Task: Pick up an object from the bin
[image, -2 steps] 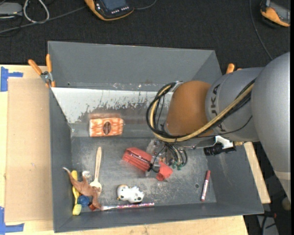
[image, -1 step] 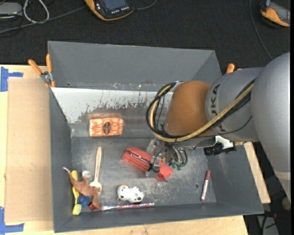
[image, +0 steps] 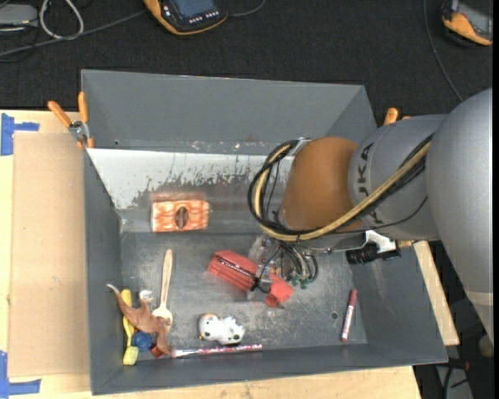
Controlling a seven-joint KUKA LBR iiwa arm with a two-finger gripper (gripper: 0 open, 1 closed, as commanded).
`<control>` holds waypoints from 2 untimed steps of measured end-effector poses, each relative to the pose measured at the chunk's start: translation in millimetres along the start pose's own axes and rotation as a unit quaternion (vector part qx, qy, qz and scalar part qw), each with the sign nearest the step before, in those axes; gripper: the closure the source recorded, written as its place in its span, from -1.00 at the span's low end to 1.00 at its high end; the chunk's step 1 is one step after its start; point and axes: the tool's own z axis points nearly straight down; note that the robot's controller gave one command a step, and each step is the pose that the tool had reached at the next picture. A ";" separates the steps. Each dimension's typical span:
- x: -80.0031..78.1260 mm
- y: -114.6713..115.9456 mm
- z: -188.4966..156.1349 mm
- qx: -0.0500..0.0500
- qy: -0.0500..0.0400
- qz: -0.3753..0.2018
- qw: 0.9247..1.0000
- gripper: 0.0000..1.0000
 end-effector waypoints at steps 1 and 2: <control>0.0 0.0 0.0 0.000 0.000 0.000 1.000 1.00; 0.0 0.0 0.0 0.000 0.000 0.000 1.000 1.00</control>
Offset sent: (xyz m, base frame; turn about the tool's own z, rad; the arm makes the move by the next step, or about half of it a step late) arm 0.0000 0.0000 0.0000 0.0000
